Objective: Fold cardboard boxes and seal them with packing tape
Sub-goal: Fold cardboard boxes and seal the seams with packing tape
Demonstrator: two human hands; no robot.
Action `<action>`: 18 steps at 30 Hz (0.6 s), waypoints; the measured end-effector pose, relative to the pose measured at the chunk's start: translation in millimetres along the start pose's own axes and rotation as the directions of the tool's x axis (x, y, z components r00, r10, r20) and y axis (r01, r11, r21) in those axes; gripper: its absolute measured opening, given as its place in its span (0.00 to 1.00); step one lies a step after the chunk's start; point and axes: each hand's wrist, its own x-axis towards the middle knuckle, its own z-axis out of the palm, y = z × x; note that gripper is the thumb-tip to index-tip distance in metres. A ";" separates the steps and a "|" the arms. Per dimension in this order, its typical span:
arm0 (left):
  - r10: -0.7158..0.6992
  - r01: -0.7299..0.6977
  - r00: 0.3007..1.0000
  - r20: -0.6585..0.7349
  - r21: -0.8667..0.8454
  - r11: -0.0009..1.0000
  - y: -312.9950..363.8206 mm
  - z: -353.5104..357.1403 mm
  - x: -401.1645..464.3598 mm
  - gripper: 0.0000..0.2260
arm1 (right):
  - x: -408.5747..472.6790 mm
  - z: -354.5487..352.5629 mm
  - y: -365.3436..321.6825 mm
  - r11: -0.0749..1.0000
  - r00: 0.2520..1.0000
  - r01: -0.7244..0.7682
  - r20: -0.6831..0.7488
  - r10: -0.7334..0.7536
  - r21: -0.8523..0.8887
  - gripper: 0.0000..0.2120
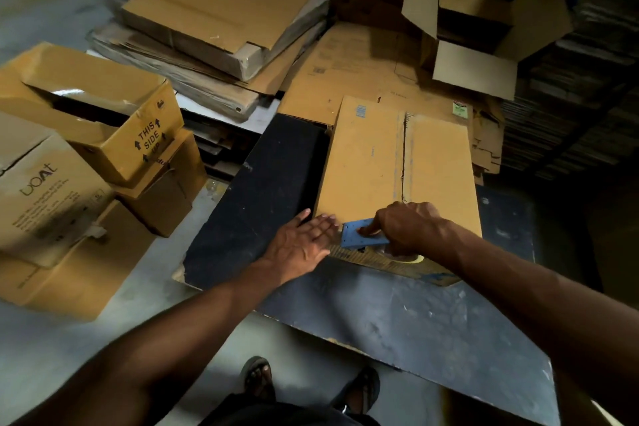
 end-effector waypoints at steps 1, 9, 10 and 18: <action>-0.001 0.001 1.000 -0.005 0.028 1.000 -1.7 -0.2 1.7 0.29 | -1.5 -0.7 2.5 1.000 1.000 -0.007 0.006 0.007 -0.007 0.26; -0.016 0.006 0.947 -0.321 -0.033 0.999 1.1 14.3 3.9 0.15 | -44.9 22.7 57.6 0.994 0.984 -0.107 0.143 0.103 0.020 0.29; -0.022 0.006 0.942 -0.336 -0.048 0.999 1.4 14.6 2.5 0.15 | -50.5 27.1 64.2 0.993 0.982 -0.114 0.155 0.107 0.038 0.28; -0.118 0.091 0.983 -0.142 -0.187 0.978 17.7 -12.7 -2.6 0.31 | -54.7 39.2 73.8 0.995 0.994 -0.058 0.099 0.050 0.077 0.29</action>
